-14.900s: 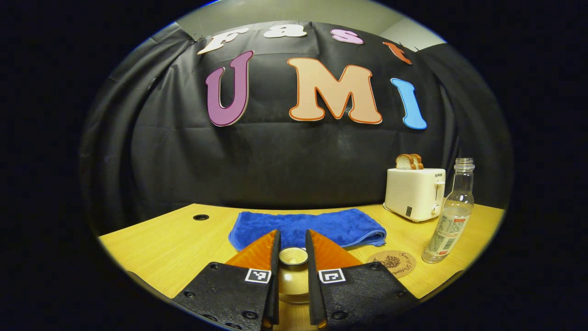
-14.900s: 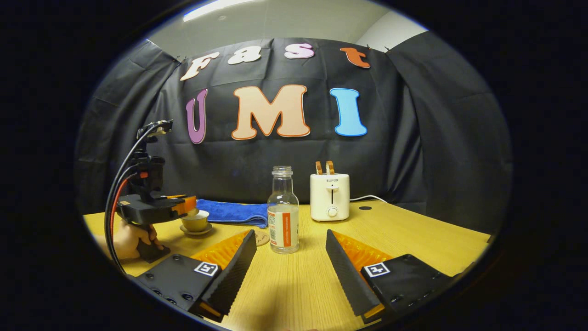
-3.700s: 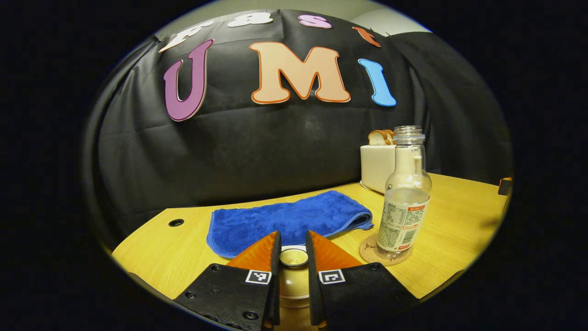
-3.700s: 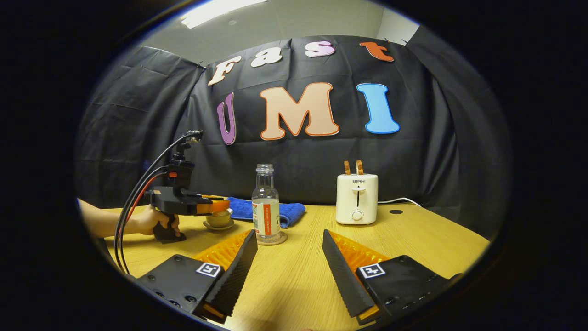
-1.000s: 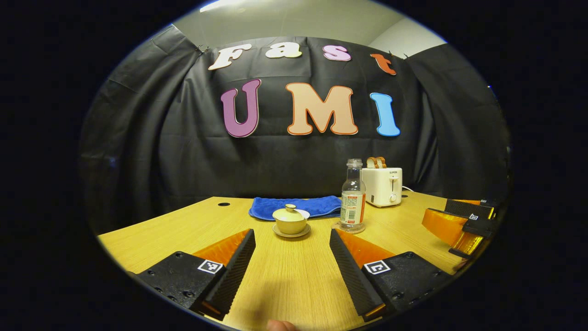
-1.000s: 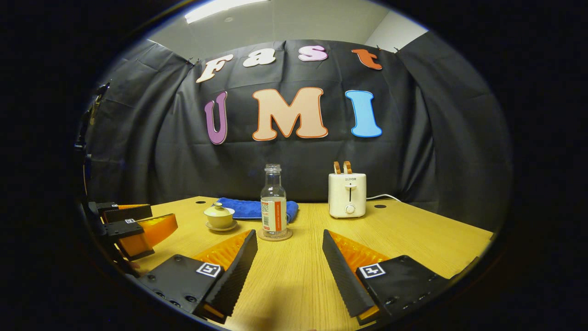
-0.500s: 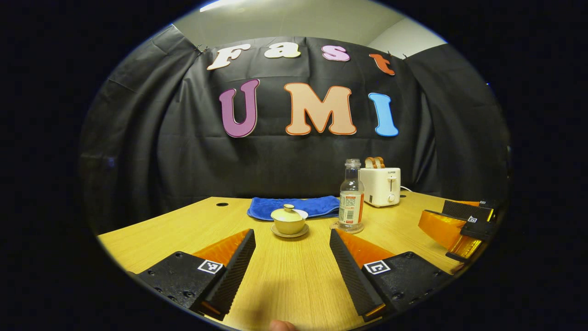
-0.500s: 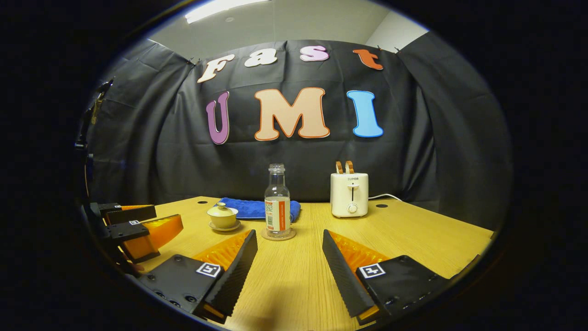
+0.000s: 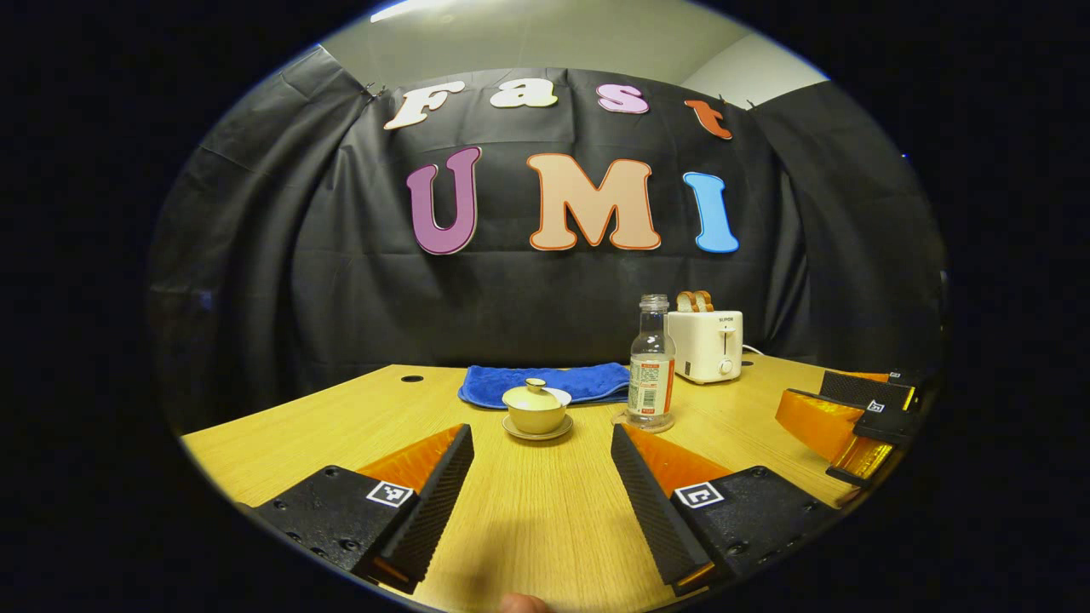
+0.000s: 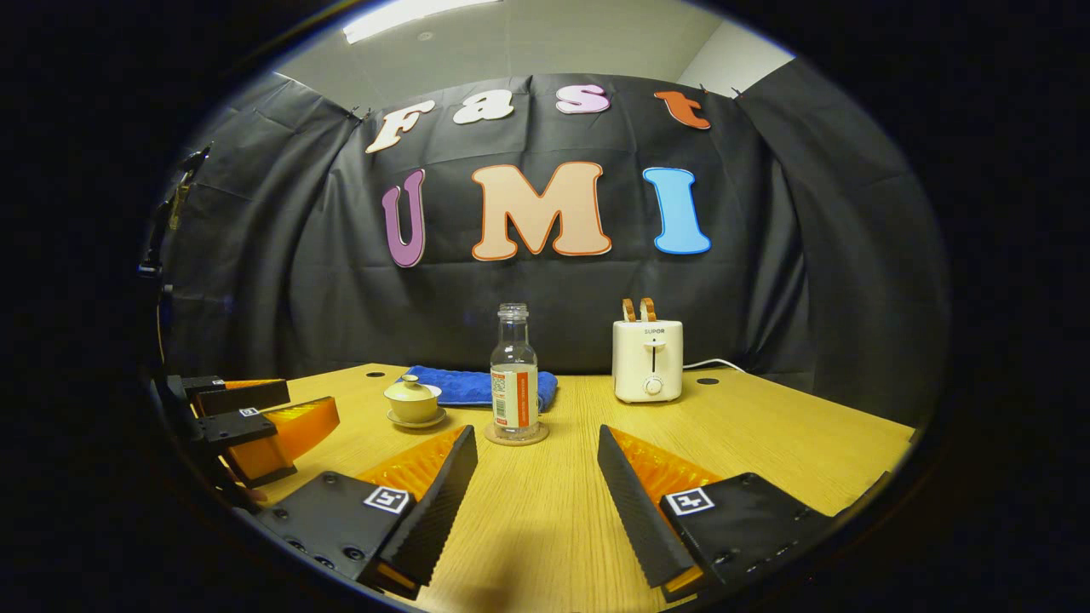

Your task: Open the teacup lid with one hand, grasp the water bottle and pour water into the teacup with the other hand; after pouring, place the water bottle on the coaster and then close the teacup lid.

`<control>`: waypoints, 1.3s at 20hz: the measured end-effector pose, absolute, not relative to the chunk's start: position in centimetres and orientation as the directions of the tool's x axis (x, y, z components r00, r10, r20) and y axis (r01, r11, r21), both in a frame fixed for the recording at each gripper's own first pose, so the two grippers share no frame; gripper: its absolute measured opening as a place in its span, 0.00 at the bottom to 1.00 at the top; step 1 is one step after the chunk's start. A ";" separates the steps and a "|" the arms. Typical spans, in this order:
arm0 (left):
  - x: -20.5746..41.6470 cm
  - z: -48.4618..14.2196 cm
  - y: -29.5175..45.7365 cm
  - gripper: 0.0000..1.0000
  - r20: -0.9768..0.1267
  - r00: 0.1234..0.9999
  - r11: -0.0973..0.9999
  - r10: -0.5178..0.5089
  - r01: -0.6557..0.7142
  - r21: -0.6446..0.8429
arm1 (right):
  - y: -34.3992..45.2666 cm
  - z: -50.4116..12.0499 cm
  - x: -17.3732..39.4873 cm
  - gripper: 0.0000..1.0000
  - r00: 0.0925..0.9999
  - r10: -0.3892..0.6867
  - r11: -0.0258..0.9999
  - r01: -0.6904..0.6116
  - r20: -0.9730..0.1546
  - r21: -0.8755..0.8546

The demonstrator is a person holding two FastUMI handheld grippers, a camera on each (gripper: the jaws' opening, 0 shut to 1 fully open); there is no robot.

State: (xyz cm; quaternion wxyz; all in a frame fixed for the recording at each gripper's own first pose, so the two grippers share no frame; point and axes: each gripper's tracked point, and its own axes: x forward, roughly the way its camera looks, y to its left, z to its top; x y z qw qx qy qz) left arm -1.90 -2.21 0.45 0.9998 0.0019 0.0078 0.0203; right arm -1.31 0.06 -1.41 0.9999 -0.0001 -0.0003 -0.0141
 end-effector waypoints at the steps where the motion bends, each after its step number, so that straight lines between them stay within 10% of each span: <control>1: -1.9 0.4 -2.2 0.95 -0.015 0.999 0.999 0.040 -0.040 0.004 | 0.1 -1.4 -1.3 0.92 1.000 -0.028 1.000 0.028 0.001 0.000; 26: -2.0 0.5 -2.4 0.95 -0.015 0.999 1.000 0.030 -0.030 0.003 | 0.0 -1.4 -1.2 0.92 1.000 -0.028 1.000 0.028 0.001 -0.001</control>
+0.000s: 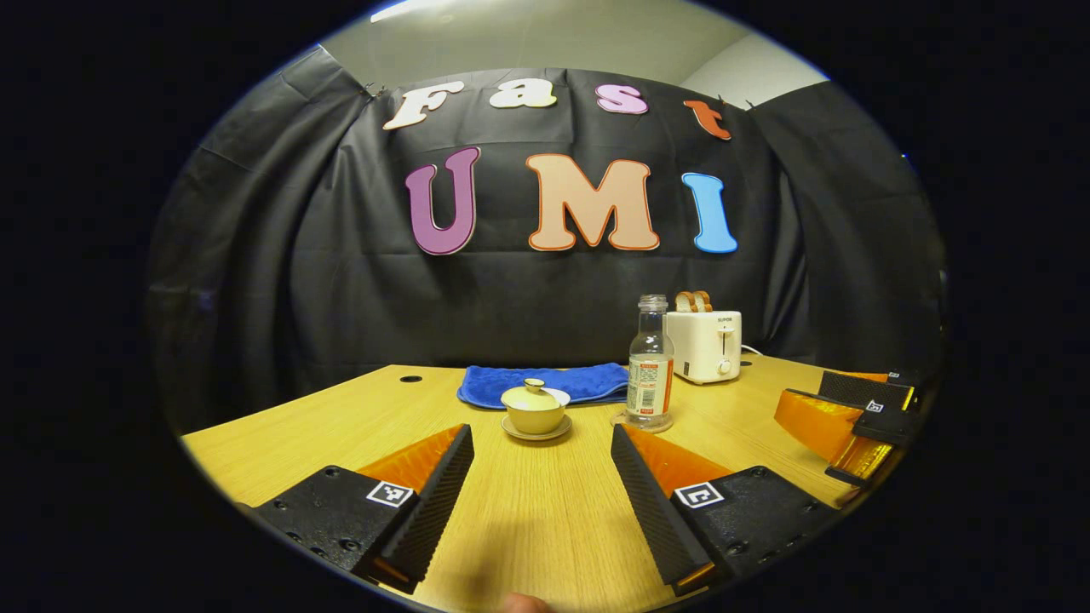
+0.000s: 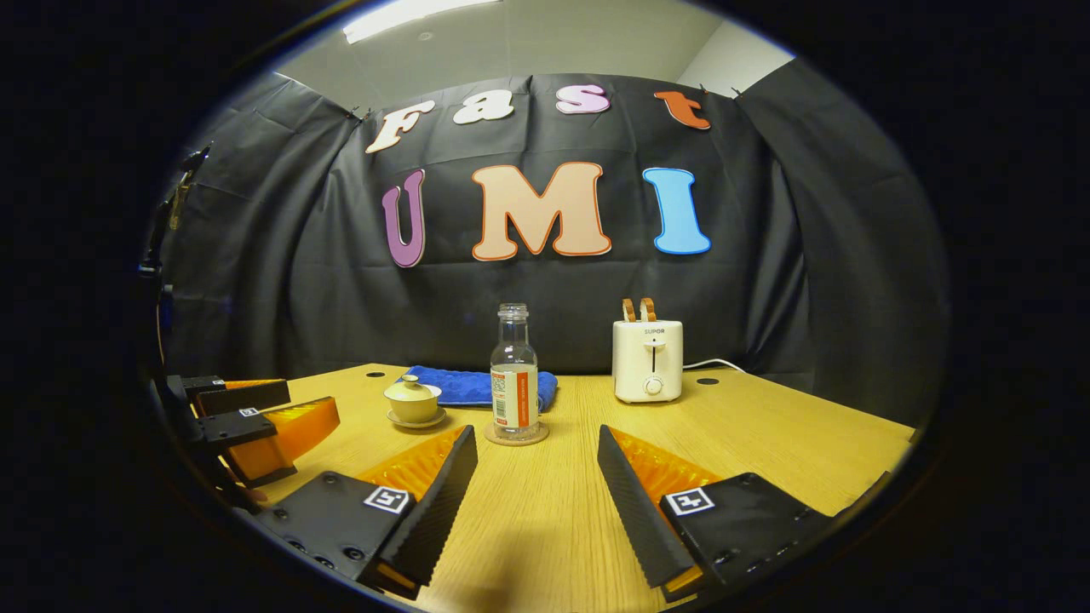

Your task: Open the teacup lid with one hand, grasp the water bottle and pour water into the teacup with the other hand; after pouring, place the water bottle on the coaster and then close the teacup lid.

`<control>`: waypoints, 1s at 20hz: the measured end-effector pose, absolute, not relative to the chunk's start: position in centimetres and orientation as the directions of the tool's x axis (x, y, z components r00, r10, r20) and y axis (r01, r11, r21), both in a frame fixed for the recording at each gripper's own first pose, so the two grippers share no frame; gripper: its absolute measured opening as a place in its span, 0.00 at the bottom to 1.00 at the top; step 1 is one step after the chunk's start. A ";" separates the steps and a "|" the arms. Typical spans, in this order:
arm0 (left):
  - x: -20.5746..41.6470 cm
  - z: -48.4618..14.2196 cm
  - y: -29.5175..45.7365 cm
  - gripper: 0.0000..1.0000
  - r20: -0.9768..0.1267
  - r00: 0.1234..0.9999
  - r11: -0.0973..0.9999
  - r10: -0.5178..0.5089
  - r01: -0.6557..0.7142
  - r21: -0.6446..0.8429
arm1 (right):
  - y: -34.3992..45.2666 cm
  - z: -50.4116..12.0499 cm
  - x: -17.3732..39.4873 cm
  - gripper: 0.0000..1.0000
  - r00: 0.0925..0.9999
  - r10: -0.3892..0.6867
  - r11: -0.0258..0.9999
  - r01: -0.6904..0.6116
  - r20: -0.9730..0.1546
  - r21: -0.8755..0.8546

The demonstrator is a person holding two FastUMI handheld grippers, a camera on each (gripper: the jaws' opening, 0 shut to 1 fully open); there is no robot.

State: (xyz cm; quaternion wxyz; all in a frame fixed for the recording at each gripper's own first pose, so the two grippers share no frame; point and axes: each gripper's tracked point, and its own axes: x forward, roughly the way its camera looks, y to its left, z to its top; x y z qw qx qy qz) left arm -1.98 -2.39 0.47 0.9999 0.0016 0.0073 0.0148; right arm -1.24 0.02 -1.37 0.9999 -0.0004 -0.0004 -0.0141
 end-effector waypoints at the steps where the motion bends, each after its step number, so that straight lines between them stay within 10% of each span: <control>1: -2.0 0.5 -2.6 0.95 -0.014 1.000 1.000 0.023 -0.022 0.003 | 0.0 -1.3 -1.3 0.92 1.000 -0.028 1.000 0.028 0.002 0.000; 20: -2.0 0.4 -2.5 0.95 -0.017 1.000 1.000 0.023 -0.023 0.003 | 0.0 -1.4 -1.3 0.87 1.000 -0.028 1.000 0.028 0.001 -0.001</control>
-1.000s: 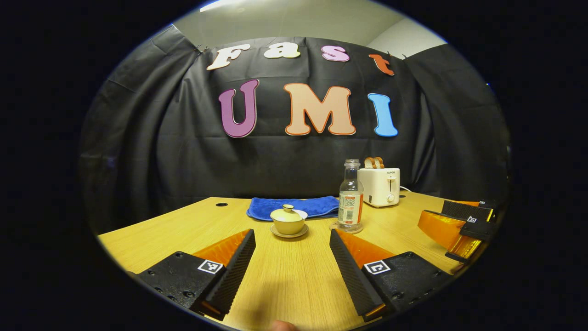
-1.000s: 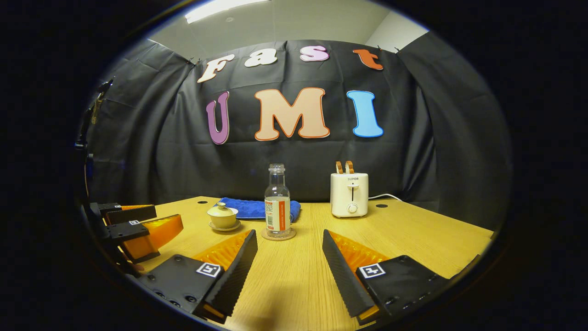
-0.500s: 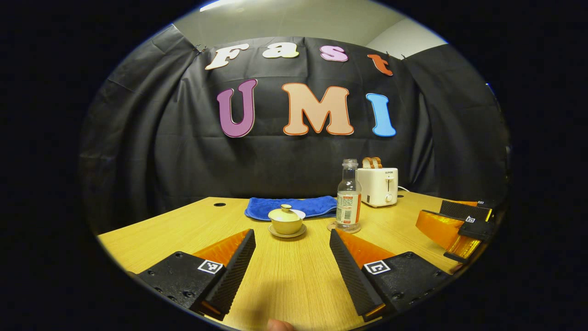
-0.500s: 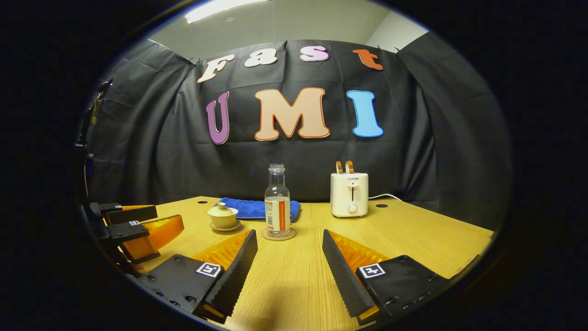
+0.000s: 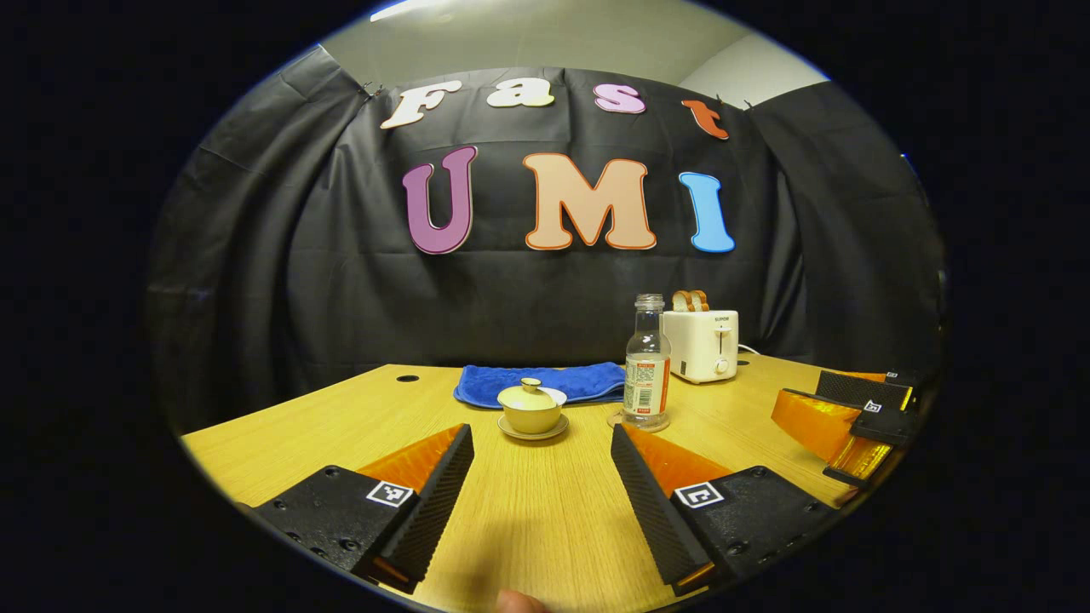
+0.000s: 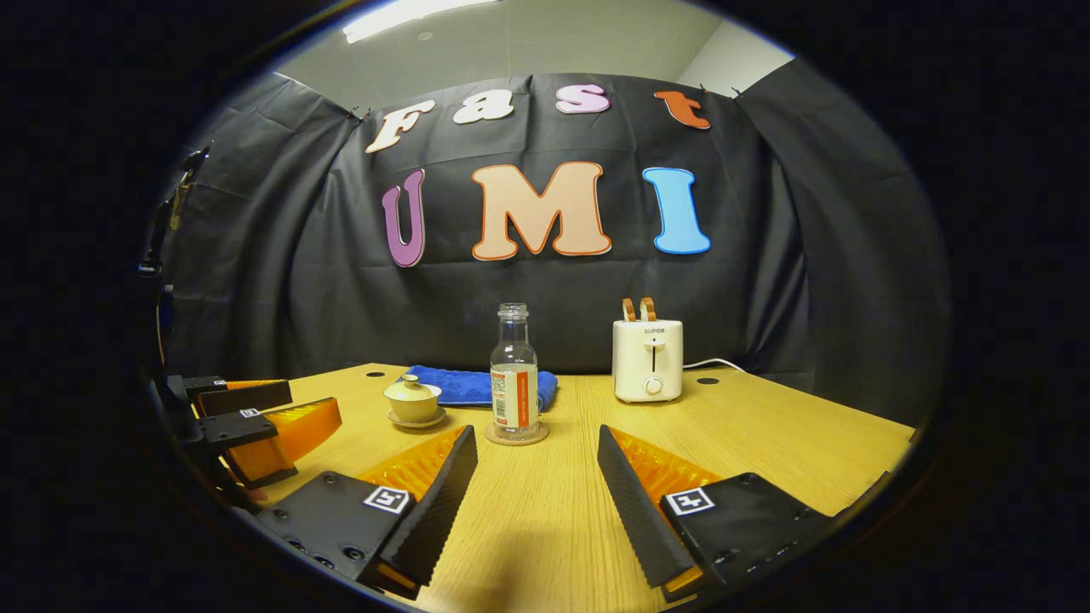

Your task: Open the teacup lid with one hand, grasp the water bottle and pour water into the teacup with the other hand; after pouring, place the water bottle on the coaster and then close the teacup lid.

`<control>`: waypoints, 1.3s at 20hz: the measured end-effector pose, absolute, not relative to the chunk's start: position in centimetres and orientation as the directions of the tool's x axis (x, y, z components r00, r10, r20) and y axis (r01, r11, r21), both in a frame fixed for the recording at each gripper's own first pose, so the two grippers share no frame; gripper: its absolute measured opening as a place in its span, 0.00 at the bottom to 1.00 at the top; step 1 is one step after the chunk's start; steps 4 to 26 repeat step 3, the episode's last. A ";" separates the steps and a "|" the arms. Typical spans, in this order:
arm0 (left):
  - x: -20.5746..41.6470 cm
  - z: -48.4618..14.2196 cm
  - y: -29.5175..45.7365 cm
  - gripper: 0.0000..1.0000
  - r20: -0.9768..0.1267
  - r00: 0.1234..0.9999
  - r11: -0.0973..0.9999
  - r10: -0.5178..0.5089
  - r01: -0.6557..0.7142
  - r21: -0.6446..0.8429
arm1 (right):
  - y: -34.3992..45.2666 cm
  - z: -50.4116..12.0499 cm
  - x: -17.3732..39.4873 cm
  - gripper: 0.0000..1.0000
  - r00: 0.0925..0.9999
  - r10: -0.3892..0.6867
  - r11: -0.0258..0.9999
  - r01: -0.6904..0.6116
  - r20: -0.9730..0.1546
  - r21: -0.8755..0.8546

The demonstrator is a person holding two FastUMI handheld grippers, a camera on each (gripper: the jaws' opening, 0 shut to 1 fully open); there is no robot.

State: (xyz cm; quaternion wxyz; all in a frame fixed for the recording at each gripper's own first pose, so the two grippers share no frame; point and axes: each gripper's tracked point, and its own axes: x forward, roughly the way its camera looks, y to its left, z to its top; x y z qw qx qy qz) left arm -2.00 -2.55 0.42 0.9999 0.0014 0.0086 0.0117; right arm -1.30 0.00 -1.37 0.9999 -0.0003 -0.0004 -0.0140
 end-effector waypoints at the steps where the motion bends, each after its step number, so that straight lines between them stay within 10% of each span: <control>1: -2.0 0.4 -2.5 0.95 -0.017 1.000 1.000 0.023 -0.023 0.003 | 0.0 -1.4 -1.3 0.87 1.000 -0.028 1.000 0.028 0.000 0.000; 26: -2.0 0.4 -2.5 0.95 -0.017 1.000 1.000 0.023 -0.023 0.003 | 0.0 -1.4 -1.3 0.87 1.000 -0.028 1.000 0.028 0.001 0.000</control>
